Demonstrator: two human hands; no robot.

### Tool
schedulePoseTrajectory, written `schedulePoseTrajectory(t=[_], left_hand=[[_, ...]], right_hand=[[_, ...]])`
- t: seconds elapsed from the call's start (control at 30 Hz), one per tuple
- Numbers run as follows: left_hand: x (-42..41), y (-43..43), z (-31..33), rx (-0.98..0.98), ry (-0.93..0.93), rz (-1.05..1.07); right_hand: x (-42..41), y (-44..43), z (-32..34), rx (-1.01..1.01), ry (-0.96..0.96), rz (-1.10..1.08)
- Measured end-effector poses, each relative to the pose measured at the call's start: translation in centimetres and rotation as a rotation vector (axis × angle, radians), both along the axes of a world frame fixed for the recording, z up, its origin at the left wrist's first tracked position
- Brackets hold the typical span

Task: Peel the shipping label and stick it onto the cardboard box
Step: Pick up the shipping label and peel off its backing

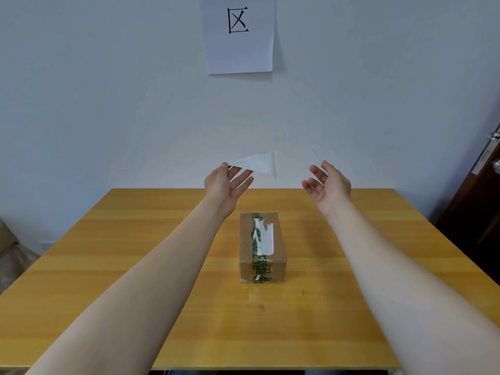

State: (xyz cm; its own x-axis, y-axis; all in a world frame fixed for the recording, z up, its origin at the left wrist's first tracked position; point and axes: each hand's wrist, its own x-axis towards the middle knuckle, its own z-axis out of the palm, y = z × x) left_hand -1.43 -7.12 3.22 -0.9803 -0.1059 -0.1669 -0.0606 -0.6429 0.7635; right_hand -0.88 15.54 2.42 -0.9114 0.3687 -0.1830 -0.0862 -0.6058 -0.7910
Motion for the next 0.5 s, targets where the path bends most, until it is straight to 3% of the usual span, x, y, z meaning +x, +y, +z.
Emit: schedulePoseTrajectory(t=[0.5], left_hand=[[-0.2, 0.8, -0.6, -0.028, 0.030, 0.022]], right_hand=[[-0.2, 2.2, -2.4, -0.110, -0.073, -0.075]])
